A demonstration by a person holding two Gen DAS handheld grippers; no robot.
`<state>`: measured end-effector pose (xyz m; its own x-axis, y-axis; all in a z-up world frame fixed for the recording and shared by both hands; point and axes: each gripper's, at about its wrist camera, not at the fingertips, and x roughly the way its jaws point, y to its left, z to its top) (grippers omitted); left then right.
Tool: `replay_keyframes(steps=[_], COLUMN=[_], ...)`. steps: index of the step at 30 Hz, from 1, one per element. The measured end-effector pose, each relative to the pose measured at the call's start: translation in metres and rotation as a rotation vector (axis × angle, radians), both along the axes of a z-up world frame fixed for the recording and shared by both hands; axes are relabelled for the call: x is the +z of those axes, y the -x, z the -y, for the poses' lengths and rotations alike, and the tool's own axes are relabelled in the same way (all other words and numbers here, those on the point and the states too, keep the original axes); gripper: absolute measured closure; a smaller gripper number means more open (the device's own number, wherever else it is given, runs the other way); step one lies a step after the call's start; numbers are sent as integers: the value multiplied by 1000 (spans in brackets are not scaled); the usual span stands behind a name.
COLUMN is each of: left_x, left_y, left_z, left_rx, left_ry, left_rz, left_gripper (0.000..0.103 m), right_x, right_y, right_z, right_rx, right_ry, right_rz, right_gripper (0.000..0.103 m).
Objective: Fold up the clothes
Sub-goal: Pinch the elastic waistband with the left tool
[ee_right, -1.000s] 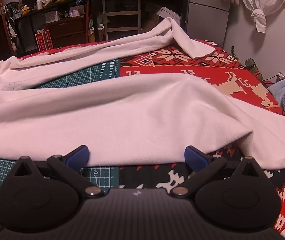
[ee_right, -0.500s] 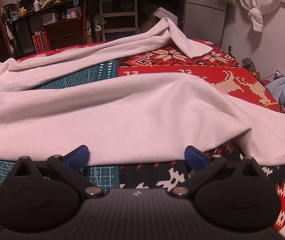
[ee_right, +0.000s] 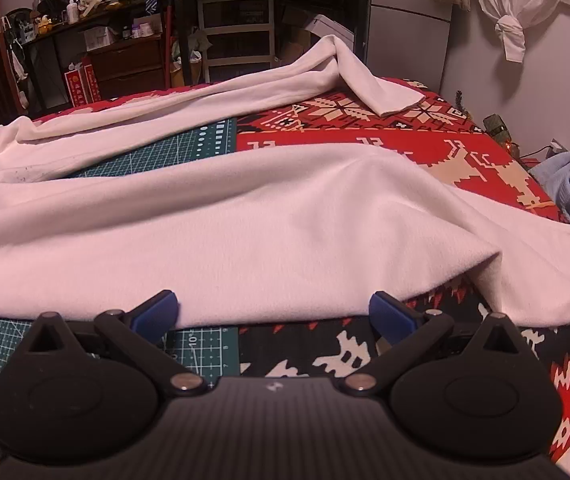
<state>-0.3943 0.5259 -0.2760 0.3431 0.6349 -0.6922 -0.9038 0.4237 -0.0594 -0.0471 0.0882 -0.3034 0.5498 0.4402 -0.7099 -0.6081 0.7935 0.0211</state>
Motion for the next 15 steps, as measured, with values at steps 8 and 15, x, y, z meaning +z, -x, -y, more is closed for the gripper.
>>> replay_keyframes(steps=[8,15], left_x=[33,33], left_y=[35,44], left_z=[24,33], left_rx=[19,4], left_ry=[-45,-21], left_rz=[98,88], left_gripper=[100,100], right_x=[0,3], right_y=[-1,1], right_z=[4,10], right_rx=[6,-3], right_ry=[-7,-16], right_rz=[-17,-17], right_gripper=[0,1])
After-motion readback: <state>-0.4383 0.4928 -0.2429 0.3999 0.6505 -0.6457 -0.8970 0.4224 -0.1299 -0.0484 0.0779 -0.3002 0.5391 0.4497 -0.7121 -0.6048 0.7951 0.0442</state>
